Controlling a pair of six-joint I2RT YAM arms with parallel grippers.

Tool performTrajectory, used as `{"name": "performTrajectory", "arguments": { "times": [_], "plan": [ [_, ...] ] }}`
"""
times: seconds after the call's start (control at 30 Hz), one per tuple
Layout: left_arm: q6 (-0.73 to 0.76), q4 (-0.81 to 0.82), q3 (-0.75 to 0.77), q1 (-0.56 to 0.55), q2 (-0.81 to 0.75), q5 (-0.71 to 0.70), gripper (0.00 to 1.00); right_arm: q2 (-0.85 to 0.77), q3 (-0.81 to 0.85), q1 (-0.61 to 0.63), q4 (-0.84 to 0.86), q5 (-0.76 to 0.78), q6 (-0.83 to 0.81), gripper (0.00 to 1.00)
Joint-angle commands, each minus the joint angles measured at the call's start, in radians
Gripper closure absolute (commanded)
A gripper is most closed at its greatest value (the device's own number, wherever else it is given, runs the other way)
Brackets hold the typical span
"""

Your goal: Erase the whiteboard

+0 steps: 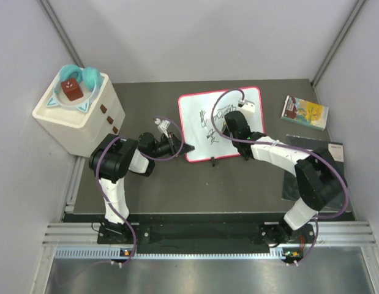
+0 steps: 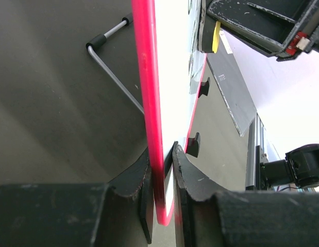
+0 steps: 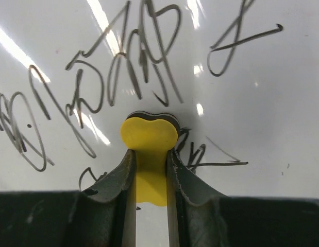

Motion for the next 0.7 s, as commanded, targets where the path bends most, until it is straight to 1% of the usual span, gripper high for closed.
{"name": "performTrajectory", "arguments": {
  "times": [0.0, 0.2, 0.37, 0.53, 0.6, 0.67],
  "plan": [
    [0.086, 0.037, -0.016, -0.008, -0.008, 0.012, 1.00, 0.010, -0.122, -0.092, -0.105, 0.001, 0.067, 1.00],
    [0.095, 0.037, -0.037, -0.005, -0.015, 0.010, 1.00, -0.003, -0.229, -0.119, -0.100, 0.040, 0.174, 1.00],
    [0.089, 0.041, -0.040, -0.003, -0.010, 0.012, 1.00, 0.013, -0.221, -0.119, -0.094, 0.058, 0.174, 1.00],
    [0.089, 0.046, -0.040, 0.000, -0.007, 0.013, 1.00, 0.069, -0.178, -0.122, -0.184, 0.101, 0.220, 1.00],
    [0.086, 0.054, -0.042, 0.001, -0.004, 0.015, 1.00, 0.071, -0.172, -0.116, -0.241, 0.118, 0.257, 1.00],
    [0.080, 0.063, -0.042, 0.003, -0.002, 0.018, 1.00, 0.060, -0.164, -0.116, -0.287, 0.170, 0.303, 1.00]
  ]
}}
